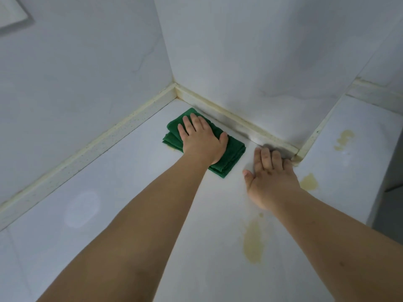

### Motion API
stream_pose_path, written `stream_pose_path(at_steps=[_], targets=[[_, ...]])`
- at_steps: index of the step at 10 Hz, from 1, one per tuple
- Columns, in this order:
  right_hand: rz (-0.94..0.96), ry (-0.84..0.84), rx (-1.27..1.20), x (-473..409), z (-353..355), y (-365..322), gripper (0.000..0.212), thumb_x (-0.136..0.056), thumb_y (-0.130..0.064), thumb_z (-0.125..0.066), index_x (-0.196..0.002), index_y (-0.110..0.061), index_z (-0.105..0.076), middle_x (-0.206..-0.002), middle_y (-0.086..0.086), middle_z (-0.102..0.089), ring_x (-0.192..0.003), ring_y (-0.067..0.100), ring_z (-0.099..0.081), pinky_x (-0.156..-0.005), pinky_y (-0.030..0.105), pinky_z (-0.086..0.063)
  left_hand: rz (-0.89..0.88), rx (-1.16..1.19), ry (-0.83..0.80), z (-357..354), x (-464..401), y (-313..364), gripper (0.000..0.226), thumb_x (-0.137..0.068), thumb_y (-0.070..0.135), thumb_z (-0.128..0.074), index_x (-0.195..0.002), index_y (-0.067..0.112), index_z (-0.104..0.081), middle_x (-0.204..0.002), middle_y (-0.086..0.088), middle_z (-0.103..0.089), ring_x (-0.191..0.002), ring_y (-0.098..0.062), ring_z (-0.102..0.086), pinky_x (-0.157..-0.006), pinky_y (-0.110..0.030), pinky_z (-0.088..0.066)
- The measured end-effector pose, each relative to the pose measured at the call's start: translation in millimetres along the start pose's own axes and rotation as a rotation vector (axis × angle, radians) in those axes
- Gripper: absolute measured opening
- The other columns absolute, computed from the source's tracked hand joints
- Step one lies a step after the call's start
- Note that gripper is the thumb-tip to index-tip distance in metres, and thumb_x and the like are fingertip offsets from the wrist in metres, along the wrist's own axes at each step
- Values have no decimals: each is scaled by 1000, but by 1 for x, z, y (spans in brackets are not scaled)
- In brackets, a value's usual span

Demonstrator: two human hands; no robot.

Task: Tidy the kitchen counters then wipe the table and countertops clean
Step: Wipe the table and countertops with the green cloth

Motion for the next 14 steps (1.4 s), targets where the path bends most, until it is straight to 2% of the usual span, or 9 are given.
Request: stream_pose_path(at_steps=[3, 14], targets=[[-8, -34, 1, 3, 2, -1, 65, -100, -45, 3, -146, -7, 27, -158, 8, 25, -146, 30, 10, -120, 46, 0, -120, -44, 27, -3, 21, -18, 88, -95, 66, -10, -155, 4, 6, -163, -14, 11, -150, -32, 13, -121, -51, 3], [-15, -67, -13, 5, 2, -1, 64, -100, -45, 1, -148, -8, 24, -158, 7, 23, -147, 29, 11, -119, 44, 2, -128, -109, -11, -12, 71, -65, 87, -94, 66, -7, -155, 6, 9, -163, -11, 15, -150, -29, 15, -122, -50, 3]])
Point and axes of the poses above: each hand's wrist, its own x-axis away from the middle knuckle, its own z-axis out of the back of the hand, y = z × x, the point moved 9 cm from there along -x, towards the middle knuckle
